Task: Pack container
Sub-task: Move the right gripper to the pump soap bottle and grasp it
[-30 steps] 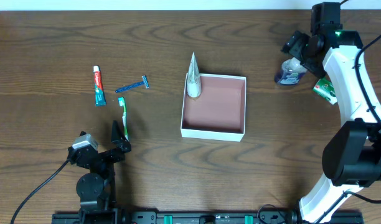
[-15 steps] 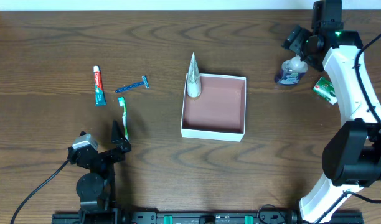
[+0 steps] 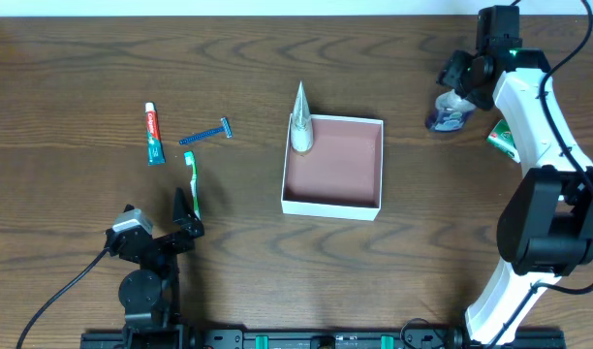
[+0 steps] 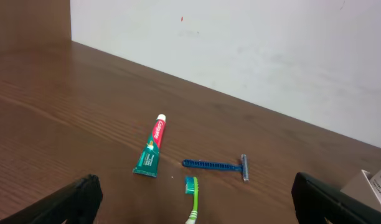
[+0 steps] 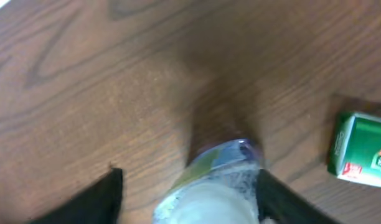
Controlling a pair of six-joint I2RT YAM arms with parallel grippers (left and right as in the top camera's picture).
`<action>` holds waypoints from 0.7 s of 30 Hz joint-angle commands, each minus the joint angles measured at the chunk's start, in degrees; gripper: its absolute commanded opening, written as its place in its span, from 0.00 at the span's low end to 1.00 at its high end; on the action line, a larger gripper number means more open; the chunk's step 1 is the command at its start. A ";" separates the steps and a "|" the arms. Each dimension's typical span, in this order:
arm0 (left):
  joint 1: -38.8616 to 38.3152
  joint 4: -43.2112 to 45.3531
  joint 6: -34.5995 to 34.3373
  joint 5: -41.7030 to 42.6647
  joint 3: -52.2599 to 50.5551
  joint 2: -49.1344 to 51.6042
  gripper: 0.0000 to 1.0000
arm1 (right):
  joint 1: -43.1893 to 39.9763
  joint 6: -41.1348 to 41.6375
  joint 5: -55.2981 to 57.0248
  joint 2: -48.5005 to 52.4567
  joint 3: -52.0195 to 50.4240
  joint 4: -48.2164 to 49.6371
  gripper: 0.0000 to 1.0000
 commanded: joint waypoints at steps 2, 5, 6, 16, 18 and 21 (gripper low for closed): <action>0.28 -1.99 0.94 -0.66 -1.31 -0.28 0.98 | 0.31 -2.45 -0.72 0.17 -0.07 0.35 0.45; 0.28 -1.99 0.94 -0.66 -1.31 -0.28 0.98 | 0.33 -3.76 -0.72 0.17 -0.07 0.39 0.38; 0.28 -1.99 0.94 -0.66 -1.31 -0.28 0.98 | 0.31 -4.20 -0.72 0.17 -0.07 0.37 0.36; 0.28 -1.99 0.94 -0.66 -1.31 -0.28 0.98 | 0.33 -9.14 -3.50 -0.20 0.02 0.37 0.11; 0.28 -1.99 0.94 -0.66 -1.31 -0.28 0.98 | 0.33 -11.26 -4.70 -0.61 0.13 0.46 0.07; 0.28 -1.99 0.94 -0.66 -1.31 -0.28 0.98 | 0.33 -14.56 -7.04 -1.44 0.35 0.55 0.03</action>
